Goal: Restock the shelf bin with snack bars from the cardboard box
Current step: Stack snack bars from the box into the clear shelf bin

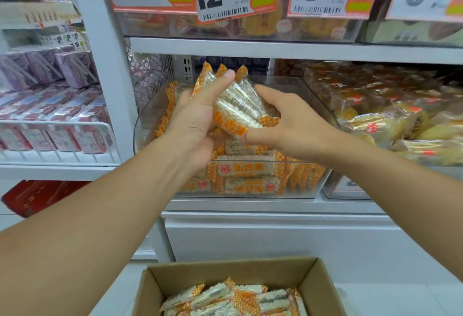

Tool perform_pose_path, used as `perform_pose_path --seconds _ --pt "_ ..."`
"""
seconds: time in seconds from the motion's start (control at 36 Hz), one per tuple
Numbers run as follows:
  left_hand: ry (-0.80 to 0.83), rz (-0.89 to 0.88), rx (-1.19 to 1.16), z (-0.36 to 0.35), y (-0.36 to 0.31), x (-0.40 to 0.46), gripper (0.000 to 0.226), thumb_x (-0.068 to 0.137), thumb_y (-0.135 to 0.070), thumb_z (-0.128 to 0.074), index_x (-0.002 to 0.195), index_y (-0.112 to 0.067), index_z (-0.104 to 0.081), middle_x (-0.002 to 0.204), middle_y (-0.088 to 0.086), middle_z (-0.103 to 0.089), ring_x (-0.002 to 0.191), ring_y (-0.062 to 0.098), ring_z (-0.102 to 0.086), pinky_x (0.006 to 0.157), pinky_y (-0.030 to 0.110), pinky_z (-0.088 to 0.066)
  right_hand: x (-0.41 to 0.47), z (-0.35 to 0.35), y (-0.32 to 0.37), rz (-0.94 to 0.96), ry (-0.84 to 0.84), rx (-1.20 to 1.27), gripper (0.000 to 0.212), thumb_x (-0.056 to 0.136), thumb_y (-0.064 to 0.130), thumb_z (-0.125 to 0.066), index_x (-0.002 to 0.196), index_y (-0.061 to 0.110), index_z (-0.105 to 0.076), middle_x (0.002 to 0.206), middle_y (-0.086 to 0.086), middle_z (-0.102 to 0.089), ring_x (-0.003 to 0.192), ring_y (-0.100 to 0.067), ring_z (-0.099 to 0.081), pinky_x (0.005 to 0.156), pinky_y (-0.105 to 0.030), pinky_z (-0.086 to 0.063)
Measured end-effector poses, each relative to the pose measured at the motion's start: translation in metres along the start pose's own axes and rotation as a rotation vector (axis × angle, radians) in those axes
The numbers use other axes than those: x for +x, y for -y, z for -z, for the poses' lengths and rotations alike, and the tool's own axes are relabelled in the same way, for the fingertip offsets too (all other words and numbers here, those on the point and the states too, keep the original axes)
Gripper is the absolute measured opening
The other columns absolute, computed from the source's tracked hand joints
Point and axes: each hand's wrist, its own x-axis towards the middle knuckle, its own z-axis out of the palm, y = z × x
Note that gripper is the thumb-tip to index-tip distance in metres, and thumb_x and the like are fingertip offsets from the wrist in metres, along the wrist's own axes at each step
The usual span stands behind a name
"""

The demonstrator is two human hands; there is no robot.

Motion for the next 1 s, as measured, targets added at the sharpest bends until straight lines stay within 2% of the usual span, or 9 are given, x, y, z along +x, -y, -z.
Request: perform_pose_path --seconds 0.11,0.19,0.31,0.44,0.56,0.72,0.86,0.94,1.0 --pt "-0.033 -0.072 0.062 0.005 -0.003 -0.002 0.047 0.079 -0.03 -0.083 0.12 -0.02 -0.063 0.108 0.007 -0.076 0.095 0.028 -0.075 0.071 0.042 -0.062 0.001 0.002 -0.002 -0.05 0.013 -0.009 0.083 0.08 0.028 -0.081 0.151 0.031 -0.038 0.115 0.032 -0.057 0.093 0.013 -0.06 0.075 -0.01 -0.051" --pt "-0.091 -0.15 0.19 0.007 -0.007 -0.002 0.049 0.074 -0.035 -0.086 0.116 -0.029 -0.061 0.109 0.003 -0.075 0.094 0.029 -0.074 0.074 0.05 -0.063 0.002 0.005 -0.002 -0.052 0.019 -0.088 0.096 0.081 0.031 -0.08 0.159 0.026 -0.024 0.155 0.018 -0.038 0.13 0.003 -0.045 0.085 -0.009 -0.038" --pt "-0.035 -0.052 0.291 0.008 -0.01 -0.004 0.087 0.069 -0.064 -0.072 0.145 -0.036 -0.043 0.138 0.0 -0.06 0.11 0.03 -0.067 0.073 0.047 -0.061 0.004 0.003 0.0 -0.055 0.073 -0.169 0.095 0.086 0.028 -0.076 0.161 0.027 -0.017 0.166 0.011 -0.02 0.146 -0.006 -0.03 0.101 -0.018 -0.031" --pt "-0.027 0.002 0.26 0.008 -0.004 -0.004 0.072 0.087 -0.072 -0.043 0.148 -0.034 -0.045 0.149 0.0 -0.053 0.131 0.029 -0.054 0.1 0.053 -0.051 0.005 -0.001 -0.001 -0.031 0.085 -0.304 0.093 0.089 0.027 -0.07 0.162 0.029 -0.012 0.166 0.005 -0.018 0.149 -0.015 -0.024 0.099 -0.019 -0.027" --pt "-0.08 -0.073 0.231 0.006 -0.004 -0.002 0.07 0.086 -0.063 -0.046 0.146 -0.028 -0.048 0.147 -0.005 -0.053 0.136 0.023 -0.049 0.113 0.054 -0.038 0.008 -0.011 -0.003 0.0 0.081 -0.391 0.1 0.087 0.037 -0.069 0.162 0.027 -0.005 0.155 -0.001 -0.026 0.142 -0.022 -0.031 0.097 -0.026 -0.03" --pt "-0.135 -0.113 0.266 0.016 -0.001 0.004 0.022 0.097 -0.028 -0.052 0.102 -0.015 -0.068 0.094 0.008 -0.063 0.087 0.024 -0.058 0.081 0.041 -0.047 0.021 -0.018 -0.01 0.065 0.089 -0.474 0.103 0.086 0.057 -0.069 0.162 0.022 -0.01 0.148 -0.005 -0.038 0.135 -0.023 -0.038 0.104 -0.031 -0.038" --pt "-0.293 -0.157 0.46 0.034 -0.015 0.007 0.054 0.095 -0.055 -0.042 0.13 -0.019 -0.061 0.124 -0.001 -0.065 0.118 0.022 -0.059 0.106 0.042 -0.043 0.052 -0.009 -0.017 0.054 0.12 -0.379 0.097 0.083 0.051 -0.076 0.16 0.023 -0.024 0.161 0.008 -0.031 0.147 -0.012 -0.031 0.113 -0.022 -0.028" --pt "-0.421 -0.343 0.746 0.051 -0.018 0.008 0.031 0.107 -0.035 -0.035 0.116 -0.016 -0.058 0.11 0.008 -0.064 0.112 0.031 -0.059 0.081 0.033 -0.043 0.077 -0.007 -0.015 0.02 0.143 -0.298 0.089 0.085 0.045 -0.077 0.158 0.034 -0.026 0.153 0.02 -0.033 0.136 -0.004 -0.036 0.1 -0.014 -0.028" --pt "-0.413 -0.38 0.893 0.058 -0.015 0.009 0.029 0.106 -0.025 -0.041 0.128 -0.014 -0.056 0.12 0.01 -0.064 0.115 0.034 -0.058 0.086 0.037 -0.046 0.099 -0.009 -0.011 -0.004 0.168 -0.36 0.09 0.085 0.044 -0.077 0.158 0.037 -0.025 0.156 0.012 -0.037 0.134 -0.011 -0.042 0.095 -0.017 -0.031"
